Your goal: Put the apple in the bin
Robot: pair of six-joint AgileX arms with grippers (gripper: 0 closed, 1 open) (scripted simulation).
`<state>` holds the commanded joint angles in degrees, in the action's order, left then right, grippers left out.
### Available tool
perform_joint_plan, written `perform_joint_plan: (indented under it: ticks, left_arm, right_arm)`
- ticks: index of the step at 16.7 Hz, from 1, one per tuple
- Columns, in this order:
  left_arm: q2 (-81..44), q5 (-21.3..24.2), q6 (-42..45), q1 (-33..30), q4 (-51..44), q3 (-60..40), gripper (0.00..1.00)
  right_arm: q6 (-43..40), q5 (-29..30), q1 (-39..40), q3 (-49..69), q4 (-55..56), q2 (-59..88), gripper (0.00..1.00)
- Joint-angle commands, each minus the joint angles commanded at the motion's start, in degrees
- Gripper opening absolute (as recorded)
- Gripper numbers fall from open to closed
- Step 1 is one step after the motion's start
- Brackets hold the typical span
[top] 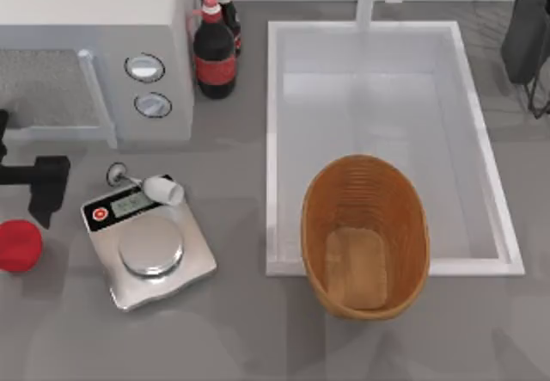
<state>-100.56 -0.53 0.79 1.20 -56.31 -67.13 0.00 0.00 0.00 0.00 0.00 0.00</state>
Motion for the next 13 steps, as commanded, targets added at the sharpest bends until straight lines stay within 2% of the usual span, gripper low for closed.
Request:
perform_joint_plan:
  ticks: [8,13]
  left_arm:
    - [-6.3,-0.2,-0.2,0.4,13.9,8.1,1.00]
    - [-7.4,0.0,0.4,0.6,15.5,8.3,1.00]
  right_arm:
    - [0.0,0.0,0.0,0.0,0.0,0.0,1.00]
    - [0.0,0.0,0.0,0.0,0.0,0.0,1.00]
